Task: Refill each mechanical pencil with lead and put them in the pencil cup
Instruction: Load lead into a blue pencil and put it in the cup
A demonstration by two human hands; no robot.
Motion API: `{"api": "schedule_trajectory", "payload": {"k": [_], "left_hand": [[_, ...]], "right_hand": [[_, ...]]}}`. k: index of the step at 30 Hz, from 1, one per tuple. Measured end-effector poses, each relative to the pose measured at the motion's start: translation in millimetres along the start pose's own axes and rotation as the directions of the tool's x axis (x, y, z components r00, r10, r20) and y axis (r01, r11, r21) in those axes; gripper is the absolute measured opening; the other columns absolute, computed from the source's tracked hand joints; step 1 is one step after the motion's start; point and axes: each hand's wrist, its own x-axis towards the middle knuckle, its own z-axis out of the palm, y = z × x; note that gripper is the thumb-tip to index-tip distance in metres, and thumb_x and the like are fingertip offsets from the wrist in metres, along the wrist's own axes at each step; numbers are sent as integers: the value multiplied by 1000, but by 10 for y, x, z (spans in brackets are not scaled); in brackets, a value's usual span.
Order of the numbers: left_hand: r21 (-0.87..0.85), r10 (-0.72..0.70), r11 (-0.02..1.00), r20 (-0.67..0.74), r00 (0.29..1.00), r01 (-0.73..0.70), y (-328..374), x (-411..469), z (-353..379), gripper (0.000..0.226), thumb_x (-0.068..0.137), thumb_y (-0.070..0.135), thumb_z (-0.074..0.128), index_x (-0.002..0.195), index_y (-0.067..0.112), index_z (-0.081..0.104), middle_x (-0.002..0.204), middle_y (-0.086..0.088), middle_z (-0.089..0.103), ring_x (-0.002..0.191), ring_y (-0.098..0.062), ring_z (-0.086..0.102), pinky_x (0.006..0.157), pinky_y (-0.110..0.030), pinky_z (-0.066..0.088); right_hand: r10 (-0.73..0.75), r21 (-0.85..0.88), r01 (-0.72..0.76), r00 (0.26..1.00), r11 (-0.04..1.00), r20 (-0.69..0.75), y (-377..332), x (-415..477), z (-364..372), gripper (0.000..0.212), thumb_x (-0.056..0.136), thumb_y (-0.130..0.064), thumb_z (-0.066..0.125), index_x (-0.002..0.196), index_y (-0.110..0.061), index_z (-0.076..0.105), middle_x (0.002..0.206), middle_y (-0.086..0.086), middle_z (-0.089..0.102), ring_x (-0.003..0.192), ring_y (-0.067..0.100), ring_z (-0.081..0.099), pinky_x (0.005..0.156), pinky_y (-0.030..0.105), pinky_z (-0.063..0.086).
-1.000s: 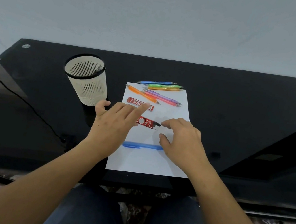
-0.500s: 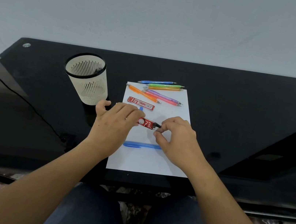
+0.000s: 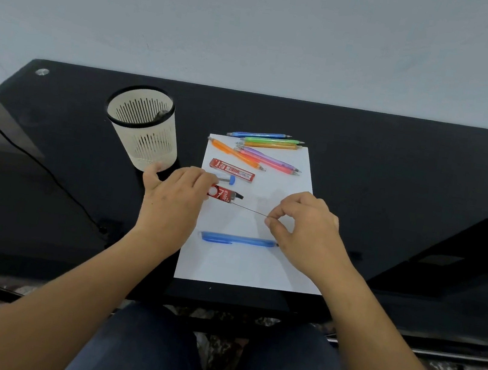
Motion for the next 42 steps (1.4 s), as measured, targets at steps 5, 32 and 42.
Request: {"api": "schedule_trajectory", "payload": {"k": [5,32,42], "left_hand": [[22,-101,995,127,987,99,-37,6,-27,37,91,16,62,125,27,52,124,6,58,115,-16,55,111,-53,12],[-64,61,997,235,970,-47,216,25,-214,37,99,38,47,136,32,42,127,12,57,115,-12,55,105,-41,7],[-35,42,999,228,973,-35,257,44,-235,38,98,41,47,135,30,43,124,9,60,106,-15,58,99,-40,16]], "right_hand": [[3,-76,-5,1000,997,-28,55,15,-6,8,90,-40,59,93,-37,66,113,-16,52,104,5,42,95,32,29],[-136,-335,128,991,934,1,-233,101,29,45,92,-53,48,129,-30,52,129,-8,54,122,12,44,111,39,20],[-130,-348,104,990,932,-53,-243,80,50,33,97,-48,40,111,-29,64,107,-9,65,104,10,54,104,32,27]]}}
